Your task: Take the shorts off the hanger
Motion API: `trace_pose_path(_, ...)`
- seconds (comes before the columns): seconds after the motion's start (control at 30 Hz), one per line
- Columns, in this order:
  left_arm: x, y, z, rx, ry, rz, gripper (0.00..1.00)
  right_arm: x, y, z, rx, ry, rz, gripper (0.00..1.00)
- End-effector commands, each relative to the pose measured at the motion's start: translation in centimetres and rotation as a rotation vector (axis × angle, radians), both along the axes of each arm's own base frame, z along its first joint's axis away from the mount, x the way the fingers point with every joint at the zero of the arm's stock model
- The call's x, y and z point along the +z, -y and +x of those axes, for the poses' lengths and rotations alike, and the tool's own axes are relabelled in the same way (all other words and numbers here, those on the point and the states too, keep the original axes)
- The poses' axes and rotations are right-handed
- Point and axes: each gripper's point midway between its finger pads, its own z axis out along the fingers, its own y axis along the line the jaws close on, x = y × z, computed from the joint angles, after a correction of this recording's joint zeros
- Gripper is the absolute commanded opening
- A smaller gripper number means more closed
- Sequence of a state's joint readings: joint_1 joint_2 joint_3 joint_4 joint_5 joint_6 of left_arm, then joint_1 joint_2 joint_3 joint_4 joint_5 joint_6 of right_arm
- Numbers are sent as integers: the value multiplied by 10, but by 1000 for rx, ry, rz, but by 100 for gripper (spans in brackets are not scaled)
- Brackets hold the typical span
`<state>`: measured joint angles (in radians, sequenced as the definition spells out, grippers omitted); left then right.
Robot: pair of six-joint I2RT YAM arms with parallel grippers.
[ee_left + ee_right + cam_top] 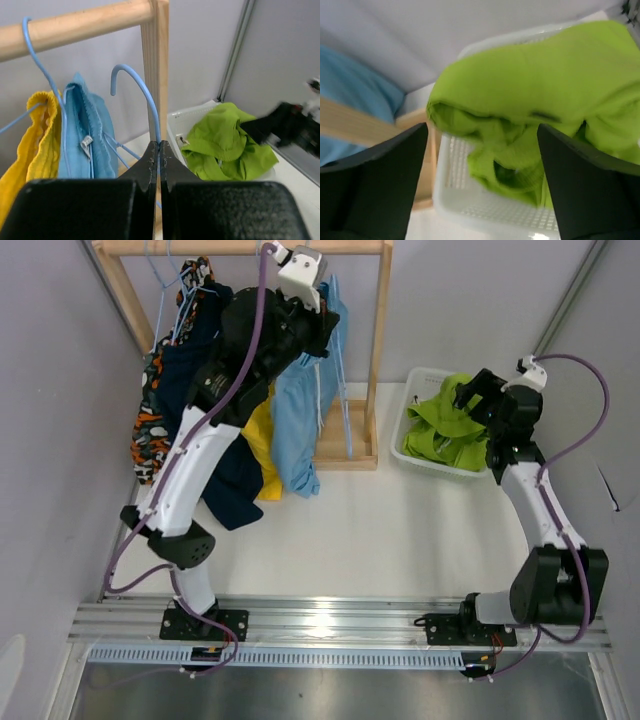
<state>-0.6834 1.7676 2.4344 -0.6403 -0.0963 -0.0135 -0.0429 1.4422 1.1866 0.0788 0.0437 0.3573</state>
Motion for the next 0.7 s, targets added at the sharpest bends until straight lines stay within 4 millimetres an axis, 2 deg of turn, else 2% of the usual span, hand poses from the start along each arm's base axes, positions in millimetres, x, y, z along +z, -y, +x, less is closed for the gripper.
trace_pose_path(0.0,27,-3,12,-3,84,-34,0,35,-23,-39,50,111,86,100)
trace_pose_path(0.07,20,2,28,0,101,-44,0,27,-28,-55,61,103,87,99)
trace_pose_path(0.1,23,3,31,-4,118,-56,0,18,-47,-73,108,99,93,99)
trace_pose_path(0.13,19,6,37,2,121,-61,0,16,-52,-82,118,105,96,99)
trace_pose_path(0.2,24,13,45,-4,155,-84,0,11,-69,-106,164,129,114,100)
trace_pose_path(0.3,35,28,51,-50,210,-114,0,7,-89,-126,233,155,102,99)
trace_pose_path(0.43,54,34,47,-86,253,-191,0,1,-96,-130,249,135,55,100)
trace_pose_path(0.57,58,39,52,-97,297,-204,0,-1,-100,-130,269,136,48,100)
trace_pose_path(0.6,54,43,57,-95,295,-209,0,1,-101,-131,275,145,53,100)
trace_pose_path(0.67,61,44,60,-95,325,-233,0,-2,-104,-132,288,147,53,99)
